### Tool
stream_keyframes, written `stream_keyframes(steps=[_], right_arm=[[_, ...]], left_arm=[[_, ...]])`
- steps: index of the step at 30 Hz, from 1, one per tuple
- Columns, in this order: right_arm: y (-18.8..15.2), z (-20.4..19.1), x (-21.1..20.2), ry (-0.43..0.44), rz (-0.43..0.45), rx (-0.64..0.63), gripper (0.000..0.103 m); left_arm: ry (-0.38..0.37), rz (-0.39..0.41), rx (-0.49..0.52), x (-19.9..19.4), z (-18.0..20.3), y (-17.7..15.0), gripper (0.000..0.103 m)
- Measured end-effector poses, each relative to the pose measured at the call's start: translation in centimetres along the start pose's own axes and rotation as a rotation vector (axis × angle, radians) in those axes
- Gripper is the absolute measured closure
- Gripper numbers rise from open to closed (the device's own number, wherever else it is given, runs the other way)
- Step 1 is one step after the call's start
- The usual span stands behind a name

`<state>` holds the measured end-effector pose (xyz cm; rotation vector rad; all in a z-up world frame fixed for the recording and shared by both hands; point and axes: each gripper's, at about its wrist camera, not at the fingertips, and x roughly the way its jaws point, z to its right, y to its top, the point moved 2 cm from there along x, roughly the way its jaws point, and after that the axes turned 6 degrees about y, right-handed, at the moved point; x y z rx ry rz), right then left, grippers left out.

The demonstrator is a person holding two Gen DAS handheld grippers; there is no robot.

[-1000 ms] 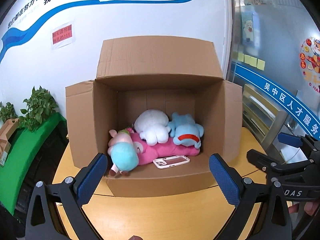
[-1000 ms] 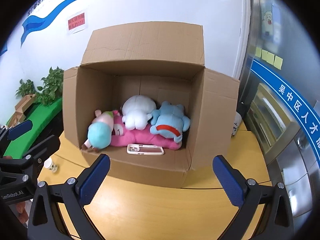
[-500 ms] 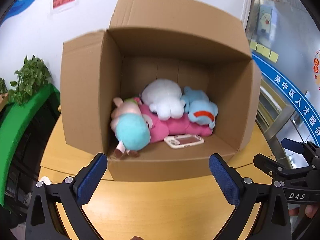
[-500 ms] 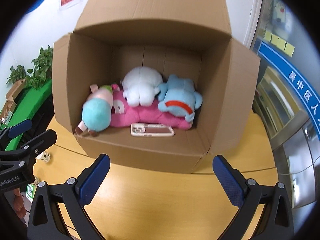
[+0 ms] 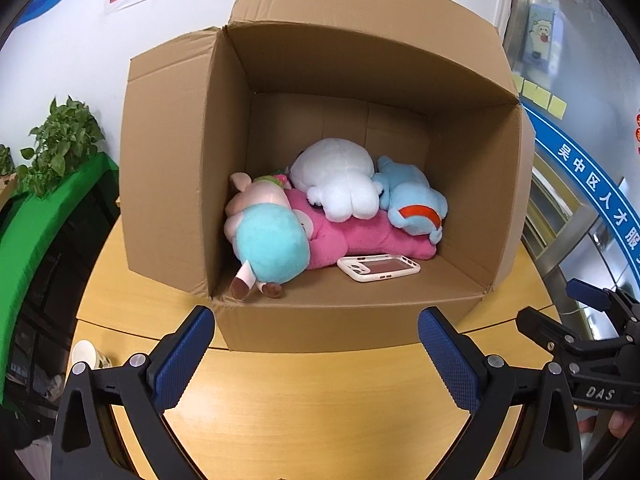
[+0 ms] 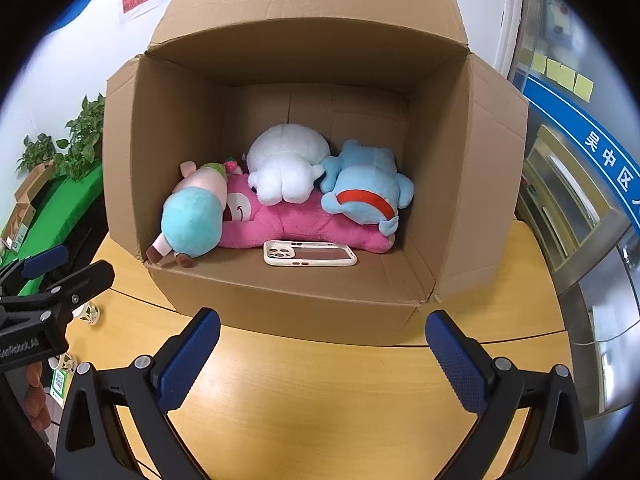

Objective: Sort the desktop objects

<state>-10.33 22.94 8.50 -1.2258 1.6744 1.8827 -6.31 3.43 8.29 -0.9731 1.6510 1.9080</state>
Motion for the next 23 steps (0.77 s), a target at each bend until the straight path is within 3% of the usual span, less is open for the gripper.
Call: stream_keyframes(steps=[6,16,23], right_arm=[[-1.0,0.9,-1.5,0.025,0.061,0.033,0.000],[-1.2,2.0,-1.9,0.059,0.034,0.029,0.000],[-1.2,2.0,-2.2,0.064,0.029,0.007,0.000]], left_arm=[[0.021,0.013,0.018,-1.0,1.1,0.3,0.000],[0.013,0.004,0.024,-1.9,3.4,0.4,0.000],[0.096,0.028,0.019,-2.5,3.7,0.0,0.000]])
